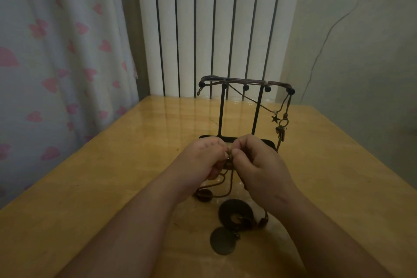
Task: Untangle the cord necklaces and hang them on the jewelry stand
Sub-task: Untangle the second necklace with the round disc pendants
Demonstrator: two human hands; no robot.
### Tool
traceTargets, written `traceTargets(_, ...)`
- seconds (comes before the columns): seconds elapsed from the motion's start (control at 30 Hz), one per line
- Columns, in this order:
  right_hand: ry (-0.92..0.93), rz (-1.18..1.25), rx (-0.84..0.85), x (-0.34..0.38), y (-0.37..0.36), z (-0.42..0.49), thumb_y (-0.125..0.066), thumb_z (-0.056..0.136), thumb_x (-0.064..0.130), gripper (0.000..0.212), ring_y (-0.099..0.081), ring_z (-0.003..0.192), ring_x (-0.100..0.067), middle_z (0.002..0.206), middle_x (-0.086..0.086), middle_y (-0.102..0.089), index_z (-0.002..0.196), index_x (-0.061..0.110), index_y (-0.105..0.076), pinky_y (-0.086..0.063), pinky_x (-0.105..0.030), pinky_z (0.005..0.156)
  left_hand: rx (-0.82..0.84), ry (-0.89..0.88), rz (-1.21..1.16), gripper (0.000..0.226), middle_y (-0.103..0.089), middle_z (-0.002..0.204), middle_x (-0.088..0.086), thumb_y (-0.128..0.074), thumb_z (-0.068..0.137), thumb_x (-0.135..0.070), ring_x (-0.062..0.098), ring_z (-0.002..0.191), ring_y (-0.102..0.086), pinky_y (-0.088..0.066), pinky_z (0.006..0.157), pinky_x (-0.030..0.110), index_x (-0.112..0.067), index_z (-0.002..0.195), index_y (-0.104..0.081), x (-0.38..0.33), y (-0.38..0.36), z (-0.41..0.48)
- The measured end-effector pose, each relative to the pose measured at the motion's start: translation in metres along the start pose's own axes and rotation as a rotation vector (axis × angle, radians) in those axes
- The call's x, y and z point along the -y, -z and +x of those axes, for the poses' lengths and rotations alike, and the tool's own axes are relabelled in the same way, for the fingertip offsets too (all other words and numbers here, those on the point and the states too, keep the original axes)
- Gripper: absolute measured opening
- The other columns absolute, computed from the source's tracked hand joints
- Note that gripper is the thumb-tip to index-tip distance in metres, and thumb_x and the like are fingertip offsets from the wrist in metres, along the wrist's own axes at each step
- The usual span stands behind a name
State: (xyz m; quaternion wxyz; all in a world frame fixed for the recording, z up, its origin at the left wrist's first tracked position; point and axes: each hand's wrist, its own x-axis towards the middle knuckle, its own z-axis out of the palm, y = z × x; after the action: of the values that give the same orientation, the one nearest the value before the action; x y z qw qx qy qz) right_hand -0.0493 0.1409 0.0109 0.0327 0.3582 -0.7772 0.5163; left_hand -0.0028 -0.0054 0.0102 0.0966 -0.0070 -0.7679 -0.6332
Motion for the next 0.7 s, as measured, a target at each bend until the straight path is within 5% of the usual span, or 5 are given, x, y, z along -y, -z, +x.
traceTargets(0.13,0.016,-0.060,0.028,-0.002,0.003,0.002,-0.051,0.094,0.029,0.010,-0.057,0.070,0.001,0.076,0.010,-0.061,0.088,0.036,-0.057,-0.046,-0.017,0.057,-0.039,-0.016,0.077,0.018,-0.054,0.066,-0.002,-0.052,0.077,-0.032,0.012,0.061,-0.047,-0.039,0.059,0.031,-0.019,0.074,-0.065,0.002,0.002,-0.001)
traceTargets(0.27,0.044,-0.148,0.037,-0.001,0.007,0.002,-0.058,0.090,0.028,0.011,-0.057,0.070,-0.003,0.075,0.008,-0.060,0.085,0.038,-0.056,-0.049,-0.017,0.058,-0.078,-0.028,0.027,0.019,-0.052,0.060,-0.006,-0.055,0.078,-0.027,0.010,0.058,-0.045,-0.038,0.057,0.028,-0.028,0.062,-0.063,0.003,-0.001,0.000)
traceTargets(0.5,0.187,-0.594,0.091,0.008,0.014,0.004,-0.062,0.085,0.032,0.009,-0.049,0.070,-0.005,0.075,0.012,-0.051,0.081,0.031,-0.054,-0.047,-0.021,0.064,-0.131,-0.141,0.326,0.017,-0.054,0.057,-0.012,-0.062,0.081,-0.013,-0.001,0.053,-0.047,-0.039,0.051,0.016,-0.021,0.066,-0.063,0.001,-0.007,-0.003)
traceTargets(0.7,0.263,-0.547,0.007,0.001,0.011,0.003,-0.059,0.080,0.030,0.010,-0.043,0.064,-0.004,0.067,0.013,-0.046,0.074,0.026,-0.053,-0.035,-0.019,0.056,-0.129,-0.140,0.255,0.024,-0.056,0.058,-0.011,-0.063,0.082,-0.010,0.000,0.057,-0.050,-0.041,0.059,0.024,-0.026,0.063,-0.066,-0.004,-0.009,-0.003)
